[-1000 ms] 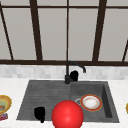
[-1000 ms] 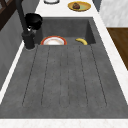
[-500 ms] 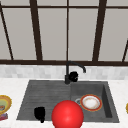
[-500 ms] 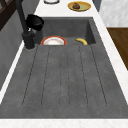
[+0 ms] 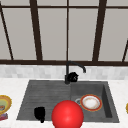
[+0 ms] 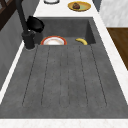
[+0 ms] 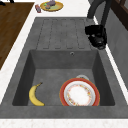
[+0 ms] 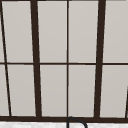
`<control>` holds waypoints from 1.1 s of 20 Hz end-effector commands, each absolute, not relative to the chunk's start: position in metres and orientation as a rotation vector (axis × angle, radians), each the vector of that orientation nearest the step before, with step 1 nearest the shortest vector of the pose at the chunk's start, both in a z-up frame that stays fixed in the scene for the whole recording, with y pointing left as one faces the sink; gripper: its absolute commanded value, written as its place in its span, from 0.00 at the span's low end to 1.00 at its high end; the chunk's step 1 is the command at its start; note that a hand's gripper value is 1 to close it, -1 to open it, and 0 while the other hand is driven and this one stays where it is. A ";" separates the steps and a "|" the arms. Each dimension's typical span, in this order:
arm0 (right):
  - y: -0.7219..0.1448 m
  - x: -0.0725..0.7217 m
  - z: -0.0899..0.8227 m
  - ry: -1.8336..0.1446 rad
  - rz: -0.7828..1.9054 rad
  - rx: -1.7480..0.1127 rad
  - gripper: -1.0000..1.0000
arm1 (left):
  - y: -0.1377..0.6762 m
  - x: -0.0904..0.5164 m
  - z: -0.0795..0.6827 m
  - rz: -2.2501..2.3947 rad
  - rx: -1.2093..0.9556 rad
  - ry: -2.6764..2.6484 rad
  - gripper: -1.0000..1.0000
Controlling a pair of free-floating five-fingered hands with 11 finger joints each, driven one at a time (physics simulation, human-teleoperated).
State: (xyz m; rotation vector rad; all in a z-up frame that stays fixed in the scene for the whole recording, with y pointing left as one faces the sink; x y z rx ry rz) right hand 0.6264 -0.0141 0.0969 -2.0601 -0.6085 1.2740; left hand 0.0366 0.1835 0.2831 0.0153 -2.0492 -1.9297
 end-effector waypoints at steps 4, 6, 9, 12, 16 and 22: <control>0.010 0.626 0.096 -0.662 1.299 -2.066 1.00 | 0.184 0.037 0.283 -1.930 0.015 -2.049 0.50; 0.012 0.623 0.096 -0.647 1.303 -2.076 1.00 | 0.184 0.037 0.283 -1.930 0.015 -2.049 0.50; 0.019 0.624 0.095 -0.570 1.268 -2.094 1.00 | 0.184 0.037 0.283 -1.930 0.015 -2.049 0.50; 0.020 0.618 0.089 -0.567 1.250 -2.079 1.00 | 0.184 0.037 0.283 -1.930 0.015 -2.049 0.50; -0.012 0.634 0.094 -0.583 1.273 -2.093 0.00 | 0.184 0.037 0.283 -1.930 0.015 -2.049 0.50; -0.035 0.622 0.137 -0.567 1.293 -1.987 0.00 | 0.184 0.037 0.283 -1.930 0.015 -2.049 0.50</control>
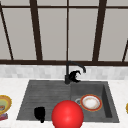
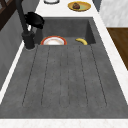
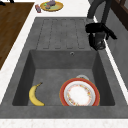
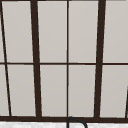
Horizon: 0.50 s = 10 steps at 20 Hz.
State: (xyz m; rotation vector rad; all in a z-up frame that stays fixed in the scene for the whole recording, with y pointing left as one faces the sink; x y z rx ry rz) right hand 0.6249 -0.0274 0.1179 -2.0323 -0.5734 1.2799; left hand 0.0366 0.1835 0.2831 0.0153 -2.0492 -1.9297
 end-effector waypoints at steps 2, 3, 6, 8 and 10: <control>-0.038 0.619 0.147 -0.566 1.301 -1.964 0.00 | 0.184 0.037 0.283 -1.930 0.015 -2.049 0.50; -0.041 0.619 0.151 -0.566 1.300 -1.954 0.00 | 0.184 0.037 0.283 -1.930 0.015 -2.049 0.50; -0.054 0.618 0.159 -0.578 1.300 -1.912 0.00 | 0.184 0.037 0.283 -1.930 0.015 -2.049 0.50; -0.062 0.617 0.167 -0.581 1.300 -1.901 0.00 | 0.184 0.037 0.283 -1.930 0.015 -2.049 0.50; -0.069 0.613 0.166 -0.576 1.311 -1.874 0.00 | 0.184 0.037 0.283 -1.930 0.015 -2.049 0.50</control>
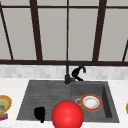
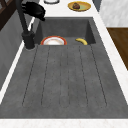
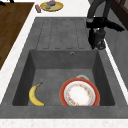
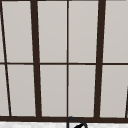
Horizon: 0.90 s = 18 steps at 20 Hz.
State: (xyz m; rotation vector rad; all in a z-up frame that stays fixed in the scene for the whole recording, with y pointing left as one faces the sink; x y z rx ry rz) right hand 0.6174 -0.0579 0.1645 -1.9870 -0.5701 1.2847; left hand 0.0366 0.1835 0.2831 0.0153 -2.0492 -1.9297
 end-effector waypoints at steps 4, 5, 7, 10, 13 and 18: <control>-0.090 0.615 0.154 -0.561 1.325 -1.879 0.00 | 0.184 0.037 0.283 -1.930 0.015 -2.049 0.50; -0.093 0.614 0.153 -0.560 1.326 -1.871 0.00 | 0.184 0.037 0.283 -1.930 0.015 -2.049 0.50; -0.097 0.611 0.156 -0.559 1.324 -1.832 0.00 | 0.184 0.037 0.283 -1.930 0.015 -2.049 0.50; -0.098 0.599 0.159 -0.571 1.335 -1.745 0.00 | 0.184 0.037 0.283 -1.930 0.015 -2.049 0.50; -0.100 0.588 0.158 -0.581 1.354 -1.672 0.00 | 0.184 0.037 0.283 -1.930 0.015 -2.049 0.50; -0.103 0.573 0.159 -0.609 1.361 -1.544 0.00 | 0.184 0.037 0.283 -1.930 0.015 -2.049 0.50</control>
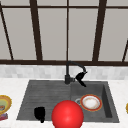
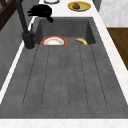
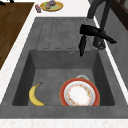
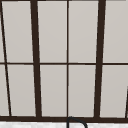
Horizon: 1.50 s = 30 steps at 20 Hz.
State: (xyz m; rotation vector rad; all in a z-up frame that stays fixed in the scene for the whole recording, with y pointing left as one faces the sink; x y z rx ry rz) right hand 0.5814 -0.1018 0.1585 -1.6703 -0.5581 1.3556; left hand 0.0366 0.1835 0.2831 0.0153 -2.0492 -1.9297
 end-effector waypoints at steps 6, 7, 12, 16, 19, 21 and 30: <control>-0.107 0.538 0.157 -0.707 1.357 -1.410 0.00 | 0.184 0.037 0.283 -1.930 0.015 -2.049 0.50; -0.108 0.533 0.156 -0.722 1.356 -1.387 0.00 | 0.184 0.037 0.283 -1.930 0.015 -2.049 0.50; -0.113 0.525 0.148 -0.804 1.351 -1.304 0.00 | 0.184 0.037 0.283 -1.930 0.015 -2.049 0.50; -0.122 0.518 0.135 -0.853 1.345 -1.250 0.00 | 0.184 0.037 0.283 -1.930 0.015 -2.049 0.50; -0.127 0.503 0.128 -0.886 1.349 -1.200 0.00 | 0.184 0.037 0.283 -1.930 0.015 -2.049 0.50; -0.129 0.492 0.124 -0.918 1.346 -1.173 0.00 | 0.184 0.037 0.283 -1.930 0.015 -2.049 0.50; -0.134 0.476 0.116 -0.888 1.379 -1.167 0.00 | 0.184 0.037 0.283 -1.930 0.015 -2.049 0.50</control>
